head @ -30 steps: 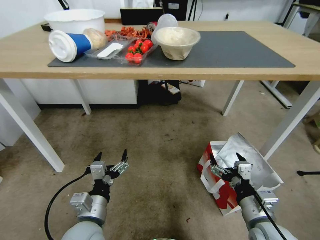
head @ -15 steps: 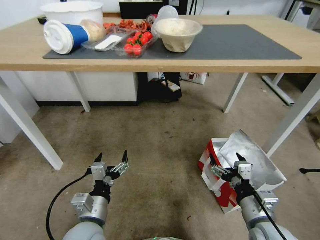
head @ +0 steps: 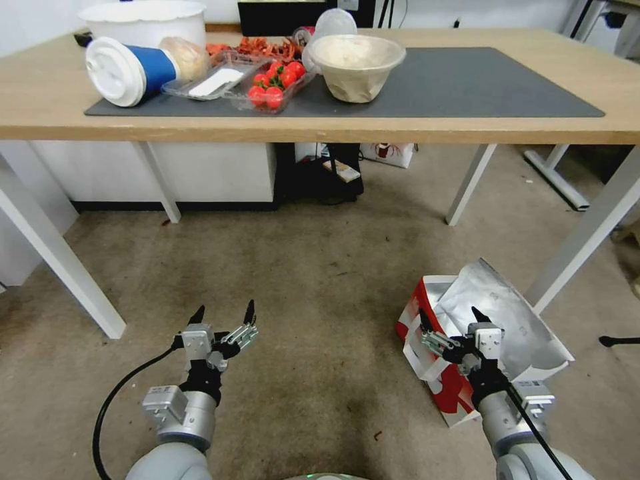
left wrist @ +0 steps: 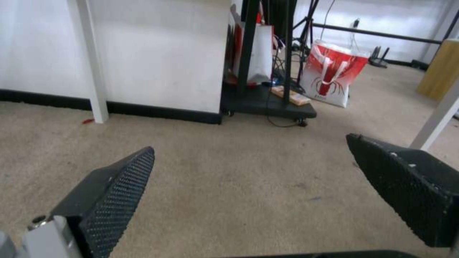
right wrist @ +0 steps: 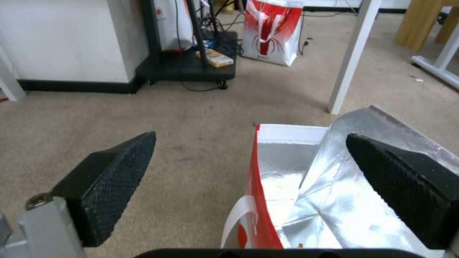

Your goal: Pick up the food delivery bag from the floor and place it on the table.

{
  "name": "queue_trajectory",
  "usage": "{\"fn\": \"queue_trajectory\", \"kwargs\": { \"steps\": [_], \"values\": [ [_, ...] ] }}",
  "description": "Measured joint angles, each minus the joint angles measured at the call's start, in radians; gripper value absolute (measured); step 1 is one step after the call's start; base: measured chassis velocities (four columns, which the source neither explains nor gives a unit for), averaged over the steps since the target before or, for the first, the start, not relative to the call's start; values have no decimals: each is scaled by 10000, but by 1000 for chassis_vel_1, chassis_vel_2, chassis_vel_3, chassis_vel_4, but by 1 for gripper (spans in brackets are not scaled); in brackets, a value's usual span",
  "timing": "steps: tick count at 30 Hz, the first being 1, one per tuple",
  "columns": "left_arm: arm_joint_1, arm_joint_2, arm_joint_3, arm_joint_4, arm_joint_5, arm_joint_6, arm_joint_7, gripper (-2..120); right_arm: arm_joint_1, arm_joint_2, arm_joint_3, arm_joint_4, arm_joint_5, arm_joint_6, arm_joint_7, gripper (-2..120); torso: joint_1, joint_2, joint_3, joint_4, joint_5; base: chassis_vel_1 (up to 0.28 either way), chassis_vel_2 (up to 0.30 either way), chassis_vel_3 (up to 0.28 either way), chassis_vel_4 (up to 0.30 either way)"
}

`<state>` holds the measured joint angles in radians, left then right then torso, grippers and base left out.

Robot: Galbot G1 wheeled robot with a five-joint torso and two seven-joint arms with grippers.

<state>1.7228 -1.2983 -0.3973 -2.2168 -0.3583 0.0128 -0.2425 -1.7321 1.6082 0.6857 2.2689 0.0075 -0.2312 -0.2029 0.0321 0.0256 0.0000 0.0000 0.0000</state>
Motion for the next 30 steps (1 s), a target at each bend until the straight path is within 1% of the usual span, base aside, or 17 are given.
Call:
{"fn": "queue_trajectory", "kwargs": {
  "steps": [3, 10, 15, 17, 23, 28, 30],
  "values": [
    [-31, 16, -21, 98, -32, -186, 46, 100, -7, 0, -37, 0, -72, 2, -6, 100, 4, 13, 0, 0, 0, 0, 0, 0, 0],
    [-101, 72, -34, 225, -36, -359, 24, 100, 10, 0, -82, 21, -144, 1, -40, 100, 7, 28, 0, 0, -1, 0, 0, 0, 0],
    [-98, 106, -16, 172, -1, -317, -24, 100, -6, 0, -93, 60, -160, 12, -79, 100, 8, 38, 0, 0, 0, 0, 0, 0, 0],
    [-74, 127, -6, 112, 75, -198, -60, 100, 5, 0, -49, 123, -121, 29, -119, 100, 9, 45, 0, 0, -1, 0, 0, 0, 0],
    [-50, 159, -37, 31, 118, -123, 22, 100, -1, -5, 128, 274, 258, 33, -238, 100, 12, 52, -1, 0, 0, 0, 0, 0, 0],
    [-11, 159, -42, -15, 115, -169, 79, 100, -15, -318, 419, 435, 539, 73, -429, 100, 12, 57, 0, 0, 0, 0, 0, 0, 0],
    [7, 139, -45, -48, 133, -179, 80, 100, 1, -632, 632, 453, 633, 201, -561, 100, 13, 59, -1, 0, 1, 0, 0, 0, 0]
  ]
}}
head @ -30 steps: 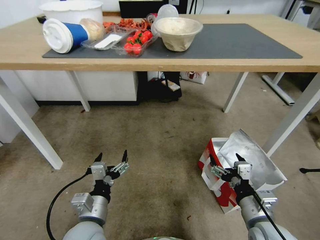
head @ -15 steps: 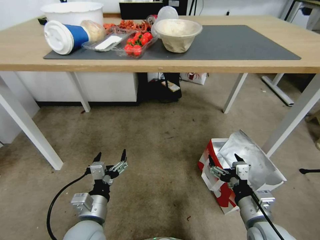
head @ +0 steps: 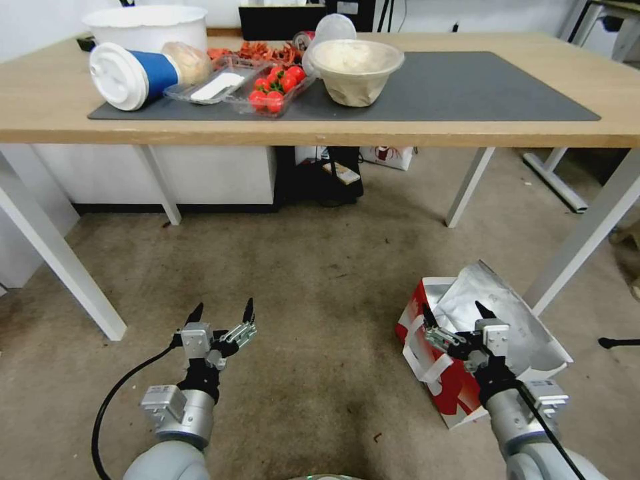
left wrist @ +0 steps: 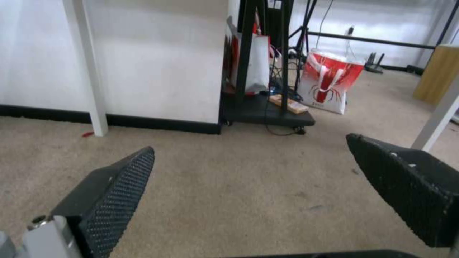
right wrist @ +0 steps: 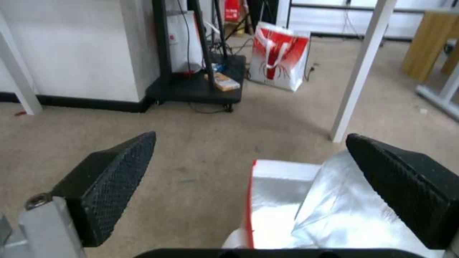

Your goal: Pick up the food delivery bag from the floor and place it on the table.

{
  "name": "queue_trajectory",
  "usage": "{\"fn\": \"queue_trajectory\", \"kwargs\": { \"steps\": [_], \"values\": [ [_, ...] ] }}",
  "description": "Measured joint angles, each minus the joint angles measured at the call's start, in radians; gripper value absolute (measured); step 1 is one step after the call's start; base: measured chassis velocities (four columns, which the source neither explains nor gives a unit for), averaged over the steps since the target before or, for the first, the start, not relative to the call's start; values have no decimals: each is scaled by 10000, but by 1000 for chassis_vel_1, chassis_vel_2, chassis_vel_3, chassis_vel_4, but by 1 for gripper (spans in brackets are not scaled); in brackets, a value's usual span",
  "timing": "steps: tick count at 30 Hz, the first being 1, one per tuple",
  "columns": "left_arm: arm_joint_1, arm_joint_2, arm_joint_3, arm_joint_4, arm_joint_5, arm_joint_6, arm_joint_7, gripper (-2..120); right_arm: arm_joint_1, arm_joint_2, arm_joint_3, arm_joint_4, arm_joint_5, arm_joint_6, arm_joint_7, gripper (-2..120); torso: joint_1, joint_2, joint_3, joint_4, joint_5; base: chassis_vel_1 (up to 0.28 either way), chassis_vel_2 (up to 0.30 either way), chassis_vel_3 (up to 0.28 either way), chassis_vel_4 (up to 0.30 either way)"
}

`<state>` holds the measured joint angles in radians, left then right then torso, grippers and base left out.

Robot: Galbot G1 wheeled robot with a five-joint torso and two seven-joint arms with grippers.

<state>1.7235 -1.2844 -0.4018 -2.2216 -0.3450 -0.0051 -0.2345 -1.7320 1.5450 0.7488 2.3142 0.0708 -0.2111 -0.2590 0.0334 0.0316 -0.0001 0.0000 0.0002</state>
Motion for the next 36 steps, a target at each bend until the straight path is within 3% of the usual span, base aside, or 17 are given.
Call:
{"fn": "queue_trajectory", "kwargs": {
  "steps": [9, 11, 12, 14, 16, 18, 22, 23, 25, 36],
  "values": [
    [23, -76, 20, -4, 140, -77, 13, 100, 287, -1648, 1090, -803, 214, 747, -318, 100, 1, 6, 0, 0, 2, 0, 0, 0, 0],
    [51, -79, 20, -4, 199, -122, 26, 100, 406, -2530, 1586, -1258, 651, 731, -443, 100, 1, 7, 0, 0, 4, 0, 0, 0, 0],
    [51, -79, 20, -4, 199, -122, 26, 100, 406, -2530, 1586, -1258, 651, 731, -443, 100, 1, 7, 0, 0, 4, 0, 0, 0, 0],
    [97, -79, 23, -60, 249, -161, 51, 100, 590, -3700, 2216, -1907, 1389, 554, -813, 100, 1, 8, 0, 1, 0, 0, 0, 0, 0],
    [105, -79, 24, -66, 260, -169, 59, 100, 614, -3894, 2296, -2040, 1545, 520, -876, 100, 1, 8, 0, 1, 2, 0, 0, 0, 0],
    [137, -108, 37, -80, 339, -229, 99, 100, 751, -4668, 2553, -2730, 2163, 474, -1205, 100, 1, 9, 0, 1, 0, 0, 0, 0, 0],
    [166, -151, 58, -89, 392, -286, 112, 100, 911, -5281, 2612, -3423, 2648, 442, -1491, 100, 1, 10, 0, 1, 3, 0, 0, 0, 0],
    [209, -206, 92, -89, 451, -360, 119, 100, 1094, -5855, 2521, -4287, 2963, 436, -1666, 100, 2, 11, 1, 2, -1, 0, 0, 0, 0],
    [253, -258, 131, -78, 517, -455, 127, 100, 1223, -6299, 2363, -5278, 3288, 715, -1820, 100, 2, 12, 1, 3, 4, 0, 0, 0, 0],
    [307, -358, 251, 4, 685, -606, 148, 100, 1561, -6622, 2118, -7365, 3145, 1460, -2469, 100, 1, 15, 0, 0, -1, 0, 0, 0, 0]
  ]
}}
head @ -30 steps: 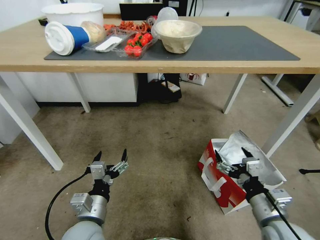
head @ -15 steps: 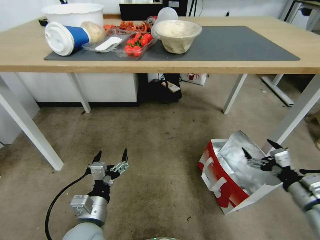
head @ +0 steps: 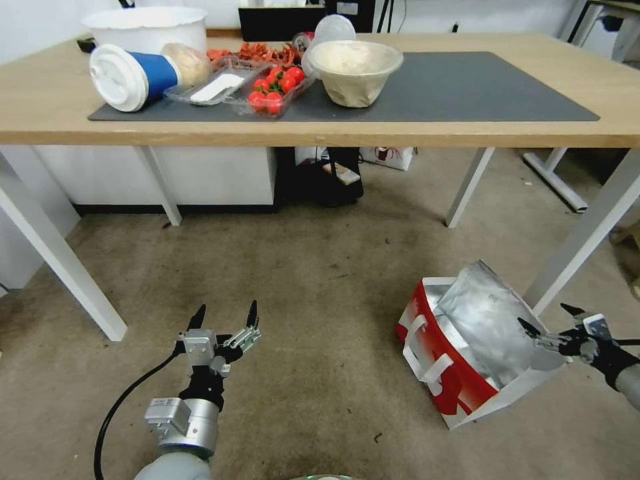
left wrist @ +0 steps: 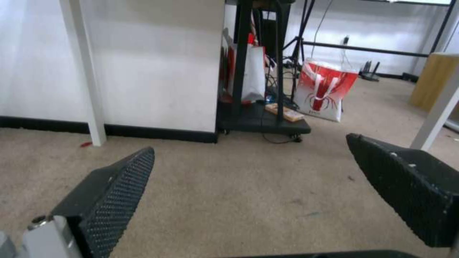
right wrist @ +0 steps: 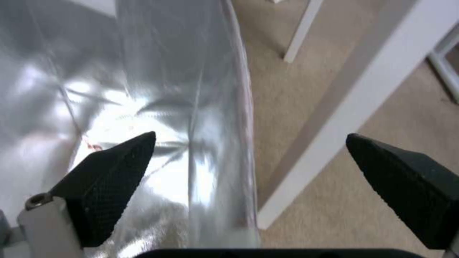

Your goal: Pick up the food delivery bag from the floor and place it on the table.

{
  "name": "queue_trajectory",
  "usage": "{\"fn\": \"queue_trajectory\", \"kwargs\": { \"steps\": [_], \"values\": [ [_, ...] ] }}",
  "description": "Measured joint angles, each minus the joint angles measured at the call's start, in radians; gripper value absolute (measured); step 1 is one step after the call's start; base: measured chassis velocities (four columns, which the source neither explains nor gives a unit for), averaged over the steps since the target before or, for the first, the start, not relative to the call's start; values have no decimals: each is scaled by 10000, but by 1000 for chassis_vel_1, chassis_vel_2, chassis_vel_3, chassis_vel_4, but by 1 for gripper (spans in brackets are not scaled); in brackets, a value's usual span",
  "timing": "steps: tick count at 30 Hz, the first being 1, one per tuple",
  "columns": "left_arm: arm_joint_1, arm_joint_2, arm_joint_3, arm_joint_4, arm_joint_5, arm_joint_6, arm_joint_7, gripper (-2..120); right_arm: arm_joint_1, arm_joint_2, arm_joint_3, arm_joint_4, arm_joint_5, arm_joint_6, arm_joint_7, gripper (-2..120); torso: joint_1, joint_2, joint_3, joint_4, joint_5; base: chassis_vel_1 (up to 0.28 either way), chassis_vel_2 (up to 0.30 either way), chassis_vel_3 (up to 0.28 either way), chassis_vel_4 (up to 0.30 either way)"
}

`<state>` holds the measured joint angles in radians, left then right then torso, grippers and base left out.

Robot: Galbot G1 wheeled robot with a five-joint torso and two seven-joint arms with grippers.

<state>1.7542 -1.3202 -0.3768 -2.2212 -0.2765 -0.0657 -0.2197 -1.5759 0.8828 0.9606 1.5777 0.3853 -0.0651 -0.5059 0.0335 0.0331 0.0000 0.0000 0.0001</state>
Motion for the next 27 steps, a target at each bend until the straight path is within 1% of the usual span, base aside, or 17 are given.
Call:
{"fn": "queue_trajectory", "kwargs": {
  "steps": [1, 5, 8, 27],
  "values": [
    [0, 0, 0, 0, 0, 0, 0, 100, 0, 0, 0, 0, 0, 0, 0, 100, 0, 0, 0, 0, 0, 0, 0, 0, 0],
    [3, -11, 32, 11, 62, -3, 16, 100, 244, -15, -270, -635, -300, 164, -143, 100, 0, 0, 1, 0, 0, 0, 0, 0, 0],
    [14, -20, 40, 22, 91, -20, 17, 100, 349, -31, -377, -784, -366, 186, -178, 100, 0, 1, 0, 0, 0, 0, 0, 0, 0],
    [-5, -72, 8, 131, 216, -194, -29, 100, 606, -298, -895, -652, -588, -447, -310, 100, 1, 2, 0, 1, -1, 0, 0, 0, 0]
  ]
}}
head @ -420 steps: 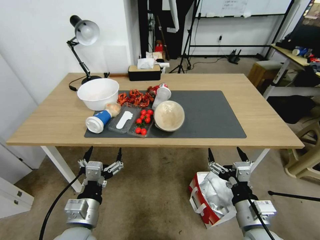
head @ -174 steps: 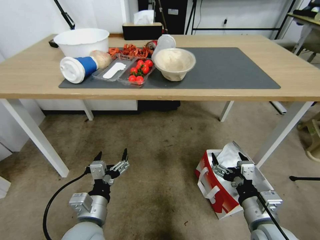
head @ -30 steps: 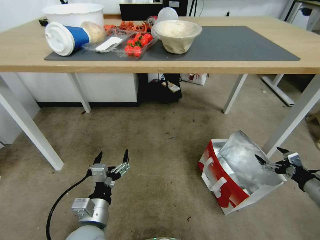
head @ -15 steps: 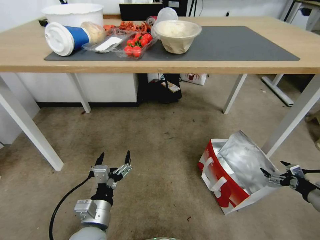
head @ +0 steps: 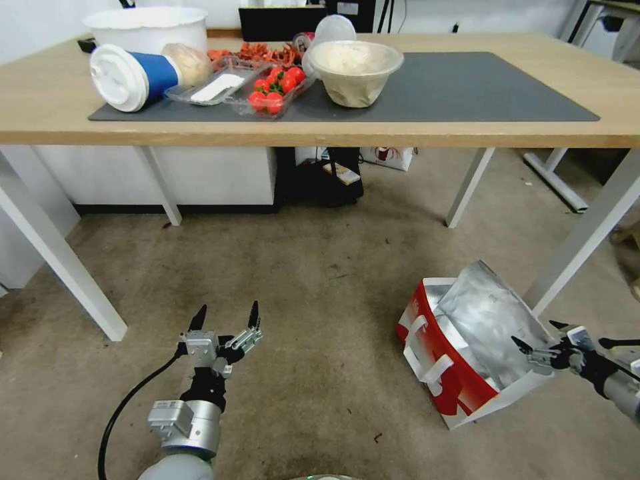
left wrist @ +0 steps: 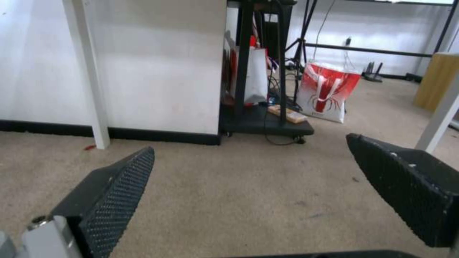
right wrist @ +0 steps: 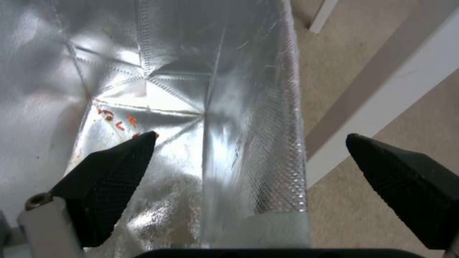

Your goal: Pick up the food delivery bag from the floor and place it on the table.

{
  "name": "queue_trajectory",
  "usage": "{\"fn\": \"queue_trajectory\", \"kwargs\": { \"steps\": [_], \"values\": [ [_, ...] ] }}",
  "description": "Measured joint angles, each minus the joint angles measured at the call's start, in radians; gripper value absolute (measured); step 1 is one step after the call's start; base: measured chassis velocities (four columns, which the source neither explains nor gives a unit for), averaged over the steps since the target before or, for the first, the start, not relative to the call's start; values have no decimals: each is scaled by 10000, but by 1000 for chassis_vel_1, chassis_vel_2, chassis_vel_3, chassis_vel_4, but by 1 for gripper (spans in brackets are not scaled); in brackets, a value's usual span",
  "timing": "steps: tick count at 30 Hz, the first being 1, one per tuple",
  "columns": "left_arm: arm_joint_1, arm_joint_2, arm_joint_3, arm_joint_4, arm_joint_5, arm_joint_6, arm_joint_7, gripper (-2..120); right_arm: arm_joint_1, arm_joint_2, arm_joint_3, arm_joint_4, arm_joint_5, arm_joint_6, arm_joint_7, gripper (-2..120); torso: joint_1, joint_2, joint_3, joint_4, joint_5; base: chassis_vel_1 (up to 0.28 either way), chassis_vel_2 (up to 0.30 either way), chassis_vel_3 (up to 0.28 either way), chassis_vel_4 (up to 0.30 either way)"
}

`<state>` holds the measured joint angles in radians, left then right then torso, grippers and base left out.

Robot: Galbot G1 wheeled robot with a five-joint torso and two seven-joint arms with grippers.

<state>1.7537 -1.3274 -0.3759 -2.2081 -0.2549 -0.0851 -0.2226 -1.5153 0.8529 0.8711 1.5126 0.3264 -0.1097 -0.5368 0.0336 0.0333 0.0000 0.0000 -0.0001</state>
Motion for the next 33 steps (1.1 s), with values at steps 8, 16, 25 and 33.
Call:
{"fn": "queue_trajectory", "kwargs": {
  "steps": [8, 16, 25, 33],
  "values": [
    [-35, -23, 6, 42, 56, -62, -13, 100, 62, -41, -264, -93, -199, -228, 30, 87, -1, 0, 0, 0, 1, 0, 0, 0, 0],
    [-35, -31, -16, 39, 82, -123, -27, 100, 110, -1, -355, -93, -160, -262, 92, 59, 1, 0, 0, 0, 0, 0, 0, 0, 0],
    [-57, -37, -7, 30, 89, -171, -41, 100, 51, -88, -336, -51, -41, -263, 228, 28, 0, 0, 0, 0, 0, 0, 0, 0, 0],
    [-98, 12, -44, 25, 67, -197, -66, 100, 4, -142, -313, 40, 111, -259, 271, 0, 0, 0, 0, 0, 1, 0, 0, 0, 0]
  ]
}}
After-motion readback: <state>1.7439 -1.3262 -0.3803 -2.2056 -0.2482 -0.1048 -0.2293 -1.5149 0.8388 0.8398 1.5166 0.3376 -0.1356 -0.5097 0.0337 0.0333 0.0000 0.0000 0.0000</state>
